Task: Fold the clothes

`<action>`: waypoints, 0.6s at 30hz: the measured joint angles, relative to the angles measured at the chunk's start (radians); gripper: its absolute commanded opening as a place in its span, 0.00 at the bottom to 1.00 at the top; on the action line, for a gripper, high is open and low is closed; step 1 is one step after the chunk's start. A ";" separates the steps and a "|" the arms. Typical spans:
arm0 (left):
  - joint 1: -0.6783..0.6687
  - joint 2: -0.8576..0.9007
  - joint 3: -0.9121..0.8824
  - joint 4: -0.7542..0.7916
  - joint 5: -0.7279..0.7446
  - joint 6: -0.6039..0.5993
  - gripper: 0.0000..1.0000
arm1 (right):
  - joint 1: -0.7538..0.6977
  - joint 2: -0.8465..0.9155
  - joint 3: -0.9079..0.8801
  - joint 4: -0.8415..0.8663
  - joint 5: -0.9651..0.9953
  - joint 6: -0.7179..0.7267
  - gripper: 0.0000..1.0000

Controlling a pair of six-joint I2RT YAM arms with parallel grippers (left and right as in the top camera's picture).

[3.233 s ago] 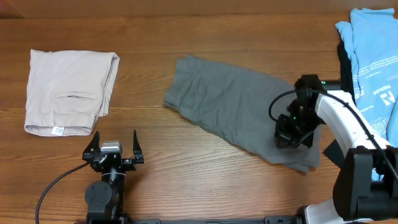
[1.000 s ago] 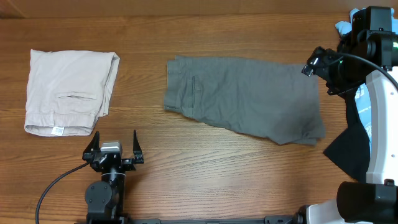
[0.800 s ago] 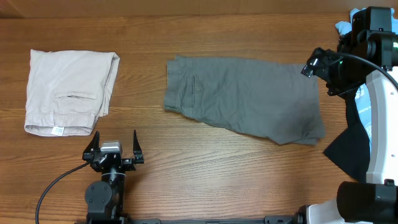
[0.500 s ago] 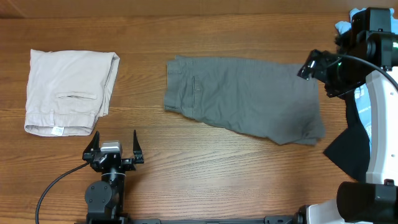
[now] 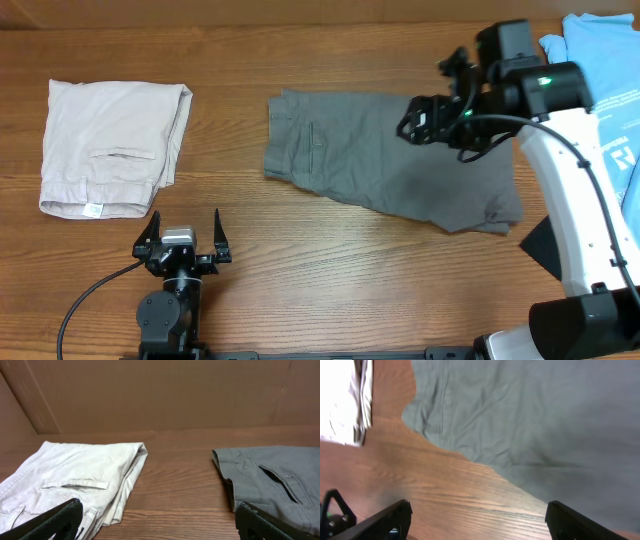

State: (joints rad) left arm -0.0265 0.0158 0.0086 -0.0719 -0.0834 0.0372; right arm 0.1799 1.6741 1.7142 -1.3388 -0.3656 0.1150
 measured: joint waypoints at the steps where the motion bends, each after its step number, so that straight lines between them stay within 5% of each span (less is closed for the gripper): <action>1: 0.000 0.000 0.000 0.000 0.000 0.000 1.00 | 0.012 0.001 -0.017 0.010 -0.002 0.000 0.94; 18: 0.000 0.000 0.000 0.000 0.000 0.000 1.00 | 0.106 0.048 -0.089 0.071 -0.001 -0.003 0.90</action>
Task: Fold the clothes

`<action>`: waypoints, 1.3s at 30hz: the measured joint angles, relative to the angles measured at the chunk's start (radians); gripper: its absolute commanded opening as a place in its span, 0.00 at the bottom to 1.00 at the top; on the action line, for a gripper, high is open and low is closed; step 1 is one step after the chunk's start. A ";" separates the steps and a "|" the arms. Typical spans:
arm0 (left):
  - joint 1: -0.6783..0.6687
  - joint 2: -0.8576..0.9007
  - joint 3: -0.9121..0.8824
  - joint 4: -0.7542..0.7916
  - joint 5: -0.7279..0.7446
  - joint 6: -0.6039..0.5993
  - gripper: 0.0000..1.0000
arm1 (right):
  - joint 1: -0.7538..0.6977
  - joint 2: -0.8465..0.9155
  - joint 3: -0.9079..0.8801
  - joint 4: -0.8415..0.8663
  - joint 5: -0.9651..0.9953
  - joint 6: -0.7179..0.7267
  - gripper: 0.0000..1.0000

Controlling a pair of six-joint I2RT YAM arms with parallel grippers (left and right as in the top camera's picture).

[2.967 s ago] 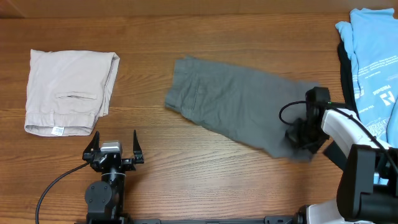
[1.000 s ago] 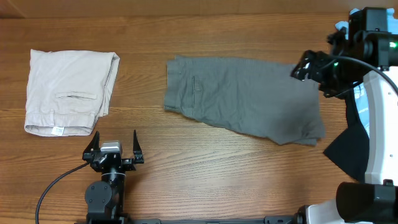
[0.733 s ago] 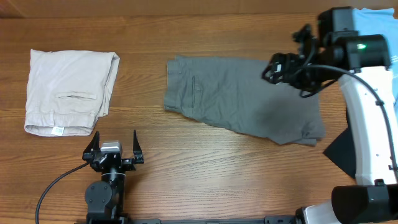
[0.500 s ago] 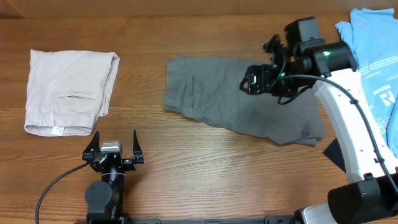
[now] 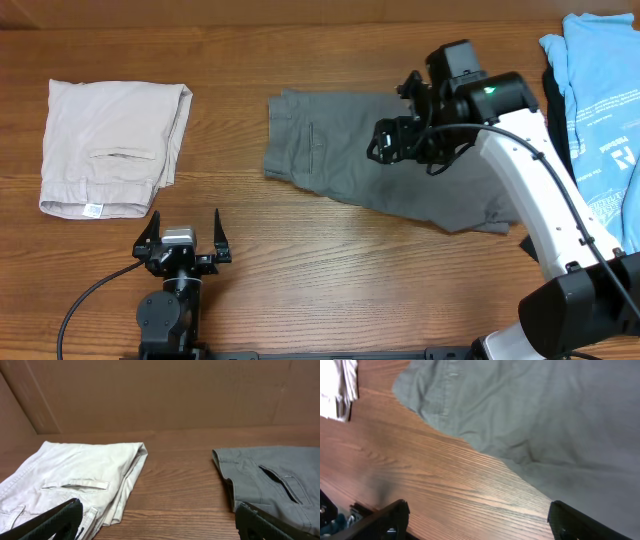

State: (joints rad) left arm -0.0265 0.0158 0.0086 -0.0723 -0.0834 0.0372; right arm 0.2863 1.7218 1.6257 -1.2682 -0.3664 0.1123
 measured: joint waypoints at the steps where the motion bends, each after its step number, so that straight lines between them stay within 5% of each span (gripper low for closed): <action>1: 0.000 0.000 0.000 0.000 0.000 0.000 1.00 | 0.015 0.000 0.000 0.007 0.016 0.018 0.90; 7: 0.000 0.000 0.000 0.000 0.000 0.000 1.00 | 0.041 0.003 0.000 0.026 0.180 0.134 1.00; 21: 0.000 0.000 0.000 0.000 0.000 0.000 1.00 | 0.024 0.005 0.000 0.013 0.331 0.185 1.00; 39: 0.000 0.000 0.000 0.000 0.000 0.000 1.00 | -0.345 0.005 0.000 -0.010 0.337 0.204 1.00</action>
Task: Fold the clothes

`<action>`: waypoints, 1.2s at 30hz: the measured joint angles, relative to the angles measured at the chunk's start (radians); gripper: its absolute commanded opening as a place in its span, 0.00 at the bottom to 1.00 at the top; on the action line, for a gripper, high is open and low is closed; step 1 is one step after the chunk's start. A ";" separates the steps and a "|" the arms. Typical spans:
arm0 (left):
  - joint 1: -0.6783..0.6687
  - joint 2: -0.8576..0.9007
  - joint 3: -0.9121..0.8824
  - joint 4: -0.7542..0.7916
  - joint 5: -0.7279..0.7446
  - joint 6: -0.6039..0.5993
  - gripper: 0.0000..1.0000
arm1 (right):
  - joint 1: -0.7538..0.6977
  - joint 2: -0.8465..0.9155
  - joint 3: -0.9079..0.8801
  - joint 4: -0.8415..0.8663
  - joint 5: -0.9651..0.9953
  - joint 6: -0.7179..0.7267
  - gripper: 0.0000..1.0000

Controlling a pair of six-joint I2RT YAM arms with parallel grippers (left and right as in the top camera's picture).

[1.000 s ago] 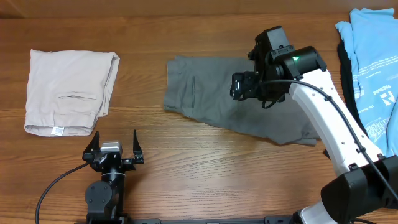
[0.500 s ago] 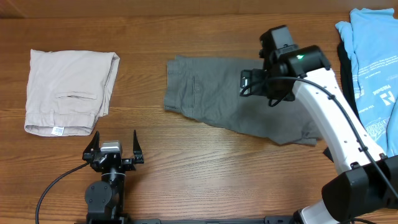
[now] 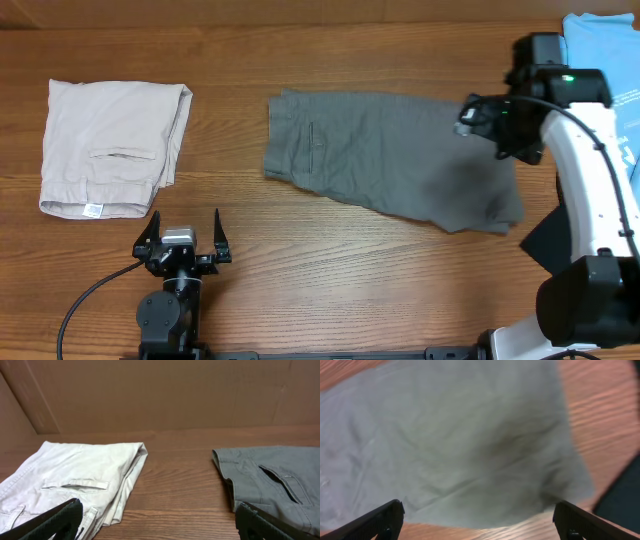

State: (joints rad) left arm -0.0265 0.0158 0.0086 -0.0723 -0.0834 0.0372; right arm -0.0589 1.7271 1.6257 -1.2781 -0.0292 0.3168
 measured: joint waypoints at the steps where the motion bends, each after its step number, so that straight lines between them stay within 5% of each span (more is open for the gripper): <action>1: 0.000 0.000 0.000 0.000 0.000 0.000 1.00 | -0.022 0.000 0.000 -0.001 0.002 0.000 1.00; 36: 0.000 0.000 0.000 0.000 0.000 0.000 1.00 | -0.069 0.000 0.000 0.002 0.037 0.000 1.00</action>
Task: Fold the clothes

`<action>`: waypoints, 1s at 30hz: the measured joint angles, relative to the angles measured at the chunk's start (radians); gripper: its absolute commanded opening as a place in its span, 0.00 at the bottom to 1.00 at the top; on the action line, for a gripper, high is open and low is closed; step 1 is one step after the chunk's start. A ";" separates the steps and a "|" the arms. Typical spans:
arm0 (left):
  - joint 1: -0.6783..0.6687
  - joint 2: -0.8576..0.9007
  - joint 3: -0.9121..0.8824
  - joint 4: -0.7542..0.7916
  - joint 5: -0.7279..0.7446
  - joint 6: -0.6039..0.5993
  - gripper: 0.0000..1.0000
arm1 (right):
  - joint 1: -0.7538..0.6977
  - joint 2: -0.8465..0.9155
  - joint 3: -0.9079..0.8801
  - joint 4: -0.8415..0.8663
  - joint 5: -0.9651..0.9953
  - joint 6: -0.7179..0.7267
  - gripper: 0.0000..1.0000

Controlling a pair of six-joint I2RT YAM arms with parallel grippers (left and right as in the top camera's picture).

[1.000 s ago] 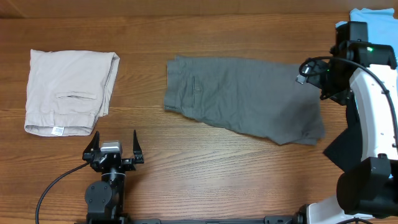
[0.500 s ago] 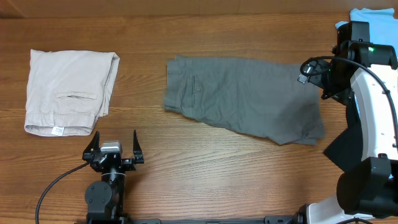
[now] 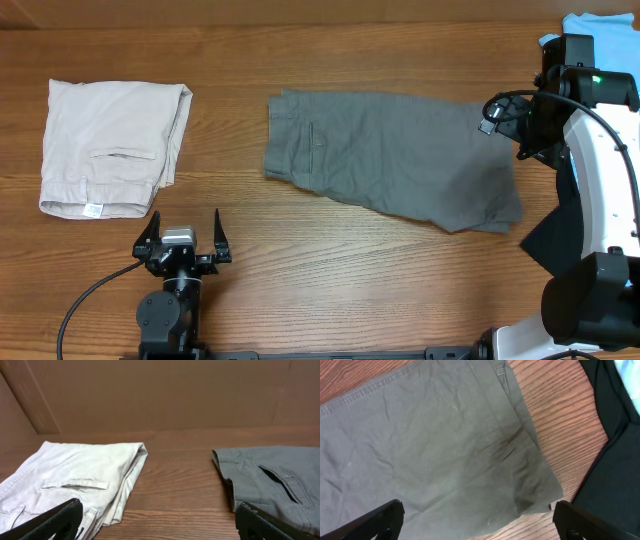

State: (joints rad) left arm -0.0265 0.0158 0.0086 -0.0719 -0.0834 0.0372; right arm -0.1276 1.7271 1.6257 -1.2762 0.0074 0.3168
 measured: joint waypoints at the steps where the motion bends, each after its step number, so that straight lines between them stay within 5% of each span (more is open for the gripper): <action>1: 0.000 0.000 0.000 0.000 0.000 0.000 1.00 | 0.000 0.000 0.000 0.000 0.000 0.000 1.00; 23: 0.000 -0.001 0.002 0.080 0.069 -0.001 1.00 | 0.000 0.000 0.000 0.001 0.000 0.000 1.00; 30: 0.000 0.083 0.239 -0.136 0.193 -0.057 1.00 | 0.000 0.000 0.000 0.000 0.000 0.000 1.00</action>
State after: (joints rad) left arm -0.0265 0.0986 0.2474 -0.2077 0.1093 -0.0200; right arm -0.1276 1.7271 1.6257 -1.2758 0.0078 0.3168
